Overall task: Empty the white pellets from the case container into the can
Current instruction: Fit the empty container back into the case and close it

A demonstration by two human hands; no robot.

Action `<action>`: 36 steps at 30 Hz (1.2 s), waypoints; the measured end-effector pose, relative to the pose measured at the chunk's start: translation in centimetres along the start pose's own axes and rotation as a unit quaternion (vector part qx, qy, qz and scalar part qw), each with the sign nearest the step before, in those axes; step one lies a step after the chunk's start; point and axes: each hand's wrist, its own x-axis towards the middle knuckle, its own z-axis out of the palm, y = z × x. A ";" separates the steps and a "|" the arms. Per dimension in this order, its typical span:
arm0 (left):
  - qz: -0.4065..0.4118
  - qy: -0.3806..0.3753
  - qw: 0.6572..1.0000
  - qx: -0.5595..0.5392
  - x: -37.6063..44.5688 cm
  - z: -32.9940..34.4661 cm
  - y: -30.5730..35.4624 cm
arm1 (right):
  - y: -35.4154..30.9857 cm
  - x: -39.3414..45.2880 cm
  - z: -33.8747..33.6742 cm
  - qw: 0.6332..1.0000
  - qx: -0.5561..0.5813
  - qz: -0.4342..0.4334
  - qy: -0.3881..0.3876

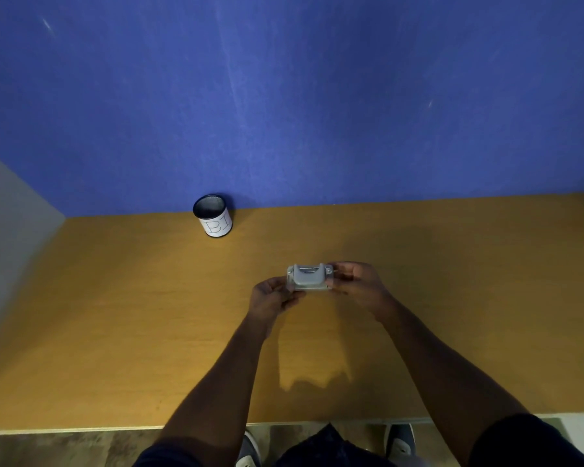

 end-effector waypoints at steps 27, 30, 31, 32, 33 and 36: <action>0.016 0.037 0.994 -0.101 -0.7 1.3 0.2 | -0.2 -0.9 1.6 0.999 -0.031 0.010 0.039; 0.044 0.038 0.995 -0.078 -0.9 1.5 0.8 | 0.0 -1.6 1.7 0.998 -0.045 0.045 -0.003; 0.056 0.038 0.996 -0.054 -0.9 1.5 1.0 | 0.1 -1.7 1.5 0.996 -0.066 0.053 -0.018; 0.072 0.036 0.996 -0.024 -0.9 1.5 1.1 | 0.1 -1.7 1.2 0.995 -0.076 0.055 -0.031; 0.087 0.035 0.996 0.008 -0.9 1.6 1.1 | 0.1 -1.7 1.0 0.995 -0.072 0.053 -0.041; 0.127 0.049 0.985 0.104 -0.5 1.5 1.0 | -0.1 -1.4 0.8 0.999 -0.035 -0.001 -0.038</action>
